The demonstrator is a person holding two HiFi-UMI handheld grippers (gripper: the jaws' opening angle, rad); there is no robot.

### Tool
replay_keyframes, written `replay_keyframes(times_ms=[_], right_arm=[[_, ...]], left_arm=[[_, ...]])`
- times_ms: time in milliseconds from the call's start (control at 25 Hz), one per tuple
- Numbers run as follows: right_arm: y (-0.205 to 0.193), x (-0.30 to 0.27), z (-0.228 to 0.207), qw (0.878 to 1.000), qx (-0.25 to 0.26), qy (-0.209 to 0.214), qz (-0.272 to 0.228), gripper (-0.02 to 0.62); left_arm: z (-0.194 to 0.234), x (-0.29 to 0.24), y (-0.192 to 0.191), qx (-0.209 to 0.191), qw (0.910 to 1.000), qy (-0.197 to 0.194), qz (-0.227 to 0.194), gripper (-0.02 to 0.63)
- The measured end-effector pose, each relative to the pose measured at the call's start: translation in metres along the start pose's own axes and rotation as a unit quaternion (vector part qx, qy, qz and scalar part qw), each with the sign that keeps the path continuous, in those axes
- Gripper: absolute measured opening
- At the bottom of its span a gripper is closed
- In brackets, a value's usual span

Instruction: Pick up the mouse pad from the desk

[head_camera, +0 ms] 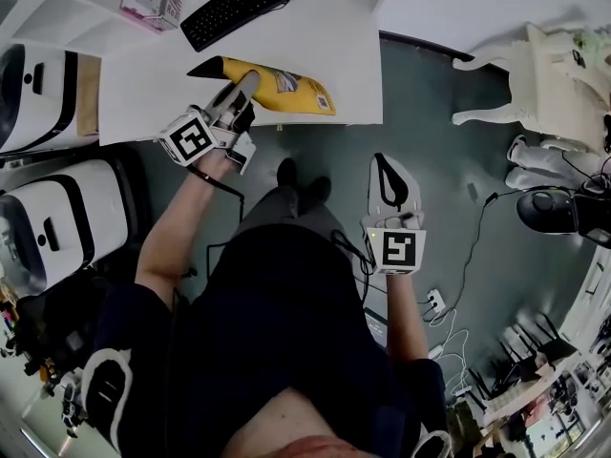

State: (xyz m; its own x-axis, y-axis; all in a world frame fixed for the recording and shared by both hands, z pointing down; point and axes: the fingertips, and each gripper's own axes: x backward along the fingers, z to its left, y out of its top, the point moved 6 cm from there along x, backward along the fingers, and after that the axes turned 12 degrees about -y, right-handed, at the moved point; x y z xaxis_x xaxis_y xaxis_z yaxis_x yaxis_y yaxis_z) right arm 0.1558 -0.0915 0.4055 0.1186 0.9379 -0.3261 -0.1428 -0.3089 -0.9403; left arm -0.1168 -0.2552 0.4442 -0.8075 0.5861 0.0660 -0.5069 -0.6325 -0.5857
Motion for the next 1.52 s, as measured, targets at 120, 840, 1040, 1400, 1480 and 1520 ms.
replay_keyframes(times_ms=[120, 840, 1040, 1400, 1480, 1520], right_arm=[[0.006, 0.001, 0.000, 1.000, 0.002, 0.000, -0.007, 0.000], [0.038, 0.015, -0.004, 0.998, 0.014, -0.003, -0.061, 0.000], [0.044, 0.021, -0.005, 0.998, 0.017, -0.008, -0.065, 0.000], [0.063, 0.032, -0.004, 0.995, 0.011, -0.010, -0.099, 0.000], [0.067, 0.035, -0.004, 0.994, 0.016, -0.012, -0.103, 0.000], [0.069, 0.036, -0.004, 0.994, 0.017, -0.012, -0.103, 0.000]], left_arm=[[-0.014, 0.007, 0.005, -0.010, 0.9999, 0.002, -0.008, 0.015], [-0.126, 0.046, 0.041, -0.201, 0.9793, -0.010, -0.020, 0.015], [-0.150, 0.059, 0.049, -0.262, 0.9647, 0.008, -0.026, 0.015], [-0.172, 0.078, 0.045, -0.365, 0.9290, 0.058, -0.008, 0.015], [-0.176, 0.082, 0.043, -0.393, 0.9166, 0.072, -0.002, 0.015], [-0.177, 0.083, 0.042, -0.407, 0.9097, 0.080, 0.002, 0.015]])
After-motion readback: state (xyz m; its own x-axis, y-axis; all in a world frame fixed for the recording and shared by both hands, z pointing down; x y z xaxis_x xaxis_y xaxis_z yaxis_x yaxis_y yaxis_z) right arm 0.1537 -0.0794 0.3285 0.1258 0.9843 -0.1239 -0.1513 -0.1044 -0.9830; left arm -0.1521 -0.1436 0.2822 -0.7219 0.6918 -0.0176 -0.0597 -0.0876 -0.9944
